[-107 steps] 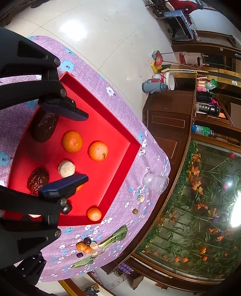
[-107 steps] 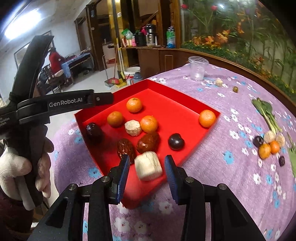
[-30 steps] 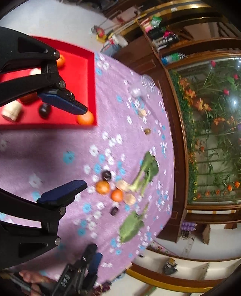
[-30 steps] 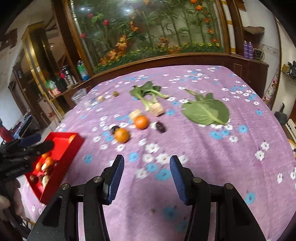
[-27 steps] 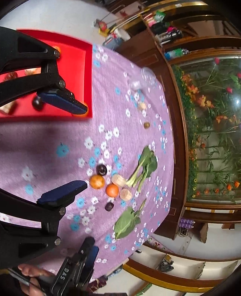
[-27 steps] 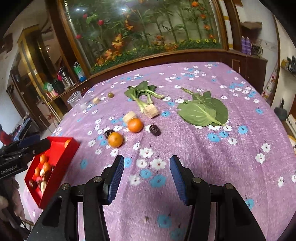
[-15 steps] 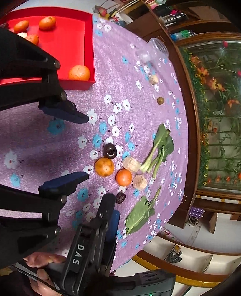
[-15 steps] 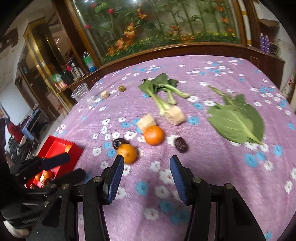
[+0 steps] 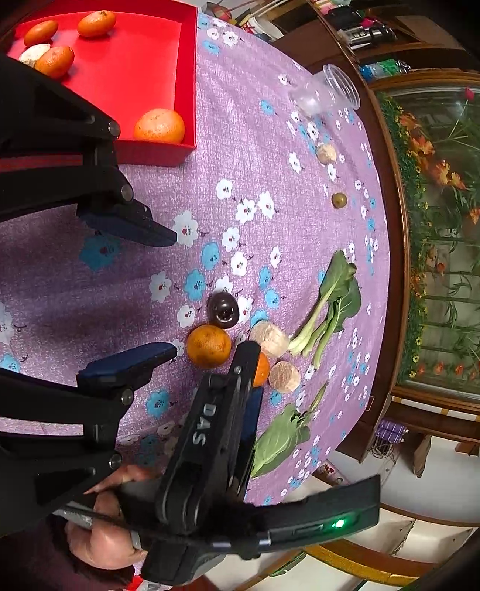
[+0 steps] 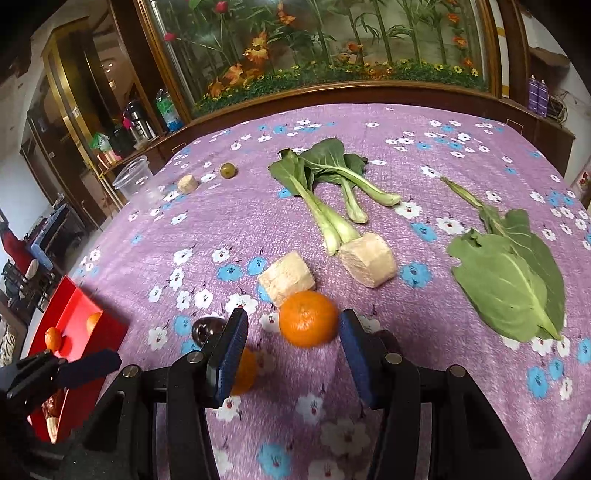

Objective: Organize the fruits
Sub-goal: 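Grasp an orange with the left tool while the right tool grasps another orange, then lift and carry both held oranges over the red tray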

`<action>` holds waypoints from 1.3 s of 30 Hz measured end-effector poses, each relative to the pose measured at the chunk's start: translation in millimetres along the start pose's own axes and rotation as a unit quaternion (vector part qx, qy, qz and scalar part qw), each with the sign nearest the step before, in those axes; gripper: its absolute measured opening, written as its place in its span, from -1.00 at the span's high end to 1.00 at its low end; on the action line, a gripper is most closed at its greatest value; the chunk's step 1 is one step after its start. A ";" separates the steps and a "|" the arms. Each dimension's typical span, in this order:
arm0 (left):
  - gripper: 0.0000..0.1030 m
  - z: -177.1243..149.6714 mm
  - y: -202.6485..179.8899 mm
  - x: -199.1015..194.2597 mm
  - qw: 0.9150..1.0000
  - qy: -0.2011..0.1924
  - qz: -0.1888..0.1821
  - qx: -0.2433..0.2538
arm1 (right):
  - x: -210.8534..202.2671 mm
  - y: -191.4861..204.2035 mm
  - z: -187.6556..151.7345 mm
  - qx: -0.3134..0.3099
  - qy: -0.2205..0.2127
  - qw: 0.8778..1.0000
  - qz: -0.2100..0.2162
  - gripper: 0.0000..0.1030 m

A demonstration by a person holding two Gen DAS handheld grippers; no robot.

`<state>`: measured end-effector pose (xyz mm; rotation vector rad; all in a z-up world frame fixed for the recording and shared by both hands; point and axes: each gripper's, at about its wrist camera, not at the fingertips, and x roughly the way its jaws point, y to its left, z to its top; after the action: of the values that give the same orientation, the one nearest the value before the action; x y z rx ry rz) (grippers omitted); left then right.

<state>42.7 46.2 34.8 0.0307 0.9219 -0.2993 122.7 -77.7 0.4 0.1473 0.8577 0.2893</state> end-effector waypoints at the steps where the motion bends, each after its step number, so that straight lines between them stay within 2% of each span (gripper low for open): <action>1: -0.03 0.2 -1.3 2.2 1.000 0.002 -0.001 0.000 | 1.2 0.4 -0.7 -0.002 -0.002 1.000 -0.004 -0.07; 2: -0.03 0.6 -2.4 4.3 1.000 0.003 -0.002 0.000 | 3.9 0.3 -2.4 -0.003 0.001 1.000 -0.004 -0.03; 4: -0.03 2.3 -5.5 8.2 1.000 0.005 -0.007 -0.001 | 7.2 -1.4 -4.1 -0.002 0.003 1.000 -0.011 0.28; 11: -0.02 13.9 -22.8 25.4 1.000 0.000 -0.015 0.007 | -0.2 -10.5 -6.6 0.013 0.004 1.000 -0.002 0.30; 15: -0.02 19.0 -30.5 38.8 1.000 0.003 -0.018 0.004 | -11.6 -16.9 -4.6 0.025 -0.012 1.000 0.007 0.29; 22: -0.02 26.2 -43.8 49.0 1.000 -0.013 0.007 0.016 | -21.2 -20.2 -1.5 0.026 -0.028 0.999 0.010 0.29; 23: 0.05 26.2 -44.6 49.1 1.000 -0.016 0.013 0.019 | -21.5 -20.8 -1.3 0.027 -0.029 0.999 0.011 0.29; 24: 0.31 25.5 -44.9 49.0 0.999 -0.018 0.021 0.021 | -21.9 -21.5 -1.2 0.029 -0.029 0.999 0.012 0.29; 25: 0.34 25.1 -45.3 48.3 0.999 -0.023 0.031 0.025 | -22.1 -22.5 -1.1 0.030 -0.030 0.999 0.012 0.29; 26: 0.42 24.9 -44.5 47.5 0.999 -0.022 0.025 0.025 | -22.8 -23.1 -0.7 0.031 -0.031 0.999 0.011 0.29; 31: 0.43 21.1 -39.8 40.5 0.999 -0.022 0.019 0.017 | -24.5 -25.4 -0.5 0.034 -0.035 0.999 0.008 0.29; 39: 0.43 10.7 -13.9 0.5 0.998 -0.043 0.020 -0.031 | -25.7 -19.5 -1.6 0.019 -0.042 0.999 0.008 0.29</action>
<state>47.6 31.2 42.3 -0.0213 0.8440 -0.2322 109.3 -104.2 13.1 0.2018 0.7791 0.2805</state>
